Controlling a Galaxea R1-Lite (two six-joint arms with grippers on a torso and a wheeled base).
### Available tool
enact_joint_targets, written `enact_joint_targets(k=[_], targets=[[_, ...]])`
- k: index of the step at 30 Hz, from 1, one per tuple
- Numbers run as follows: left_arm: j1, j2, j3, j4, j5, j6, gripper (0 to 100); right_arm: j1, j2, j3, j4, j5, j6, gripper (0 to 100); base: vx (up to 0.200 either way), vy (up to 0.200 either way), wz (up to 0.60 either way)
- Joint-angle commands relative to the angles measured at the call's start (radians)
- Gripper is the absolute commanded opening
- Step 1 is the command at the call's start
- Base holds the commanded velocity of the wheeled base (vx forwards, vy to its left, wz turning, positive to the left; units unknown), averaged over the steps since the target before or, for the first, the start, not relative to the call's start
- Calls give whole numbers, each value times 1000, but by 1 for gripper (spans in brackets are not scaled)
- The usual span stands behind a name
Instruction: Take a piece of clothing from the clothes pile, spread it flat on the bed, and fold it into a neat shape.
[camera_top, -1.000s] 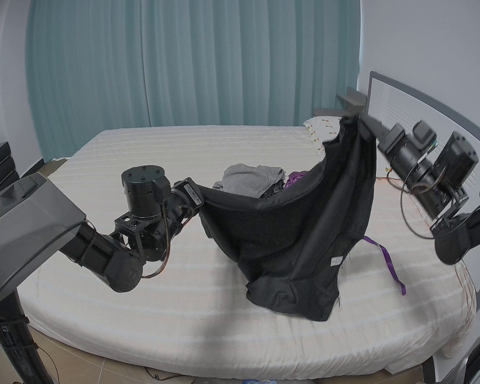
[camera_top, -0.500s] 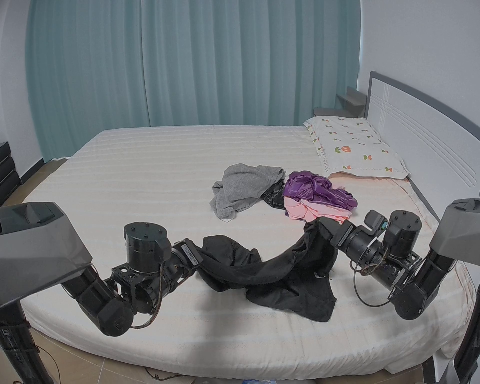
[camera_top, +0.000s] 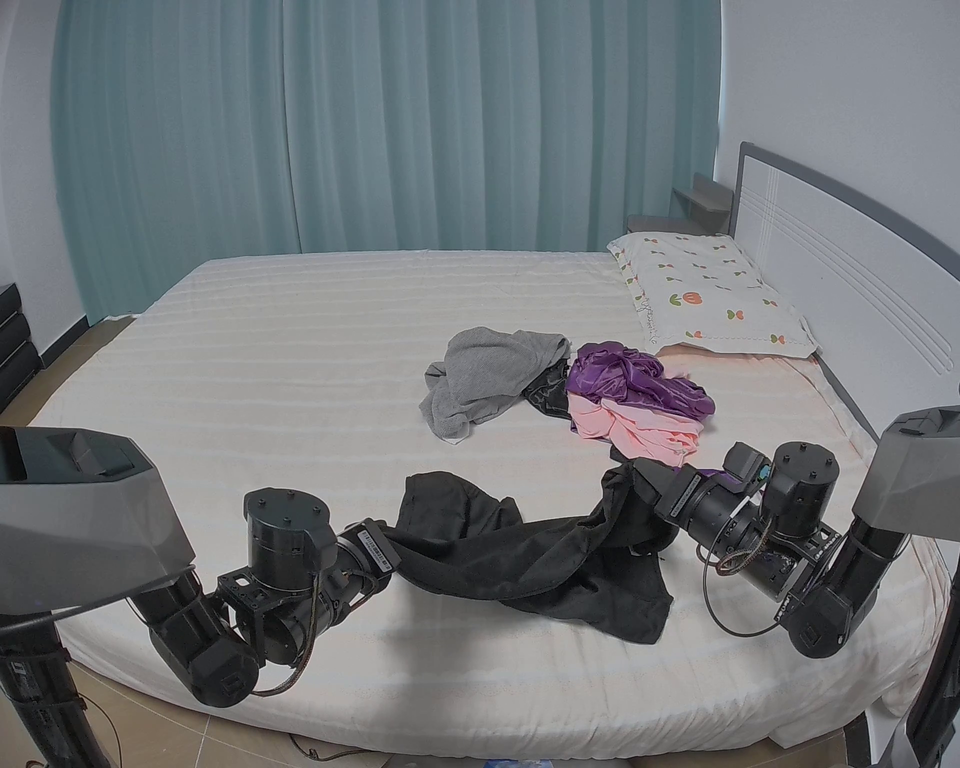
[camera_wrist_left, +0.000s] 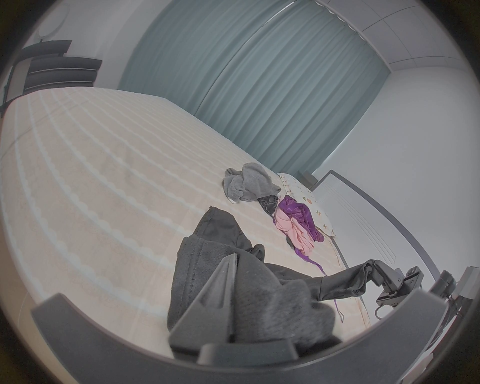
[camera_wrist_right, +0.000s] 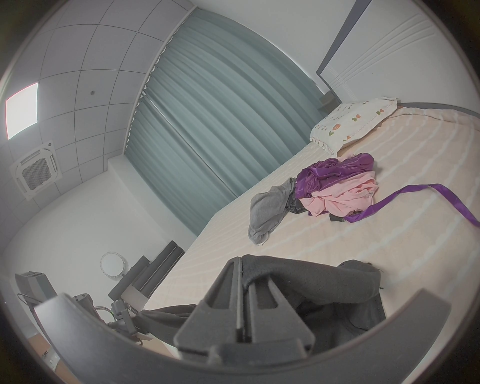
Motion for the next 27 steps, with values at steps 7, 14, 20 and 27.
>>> enact_joint_targets(k=[7,14,20,27], targets=[[2,5,4,-2,-1,1,0,15,-14,20,-13,0,-2,0,0,0,0],[-4,52,8,-5,-13,-2,0,59,-10,29,-13,-9,-1,0,-29,0,0],[-10,52,16,-2,-12,0,0,50,-3,20,-13,-10,1,0,-167,0,0],[-16,58,24,-5,-13,0,0,53,7,14,-13,-35,1,0,0,0,0]])
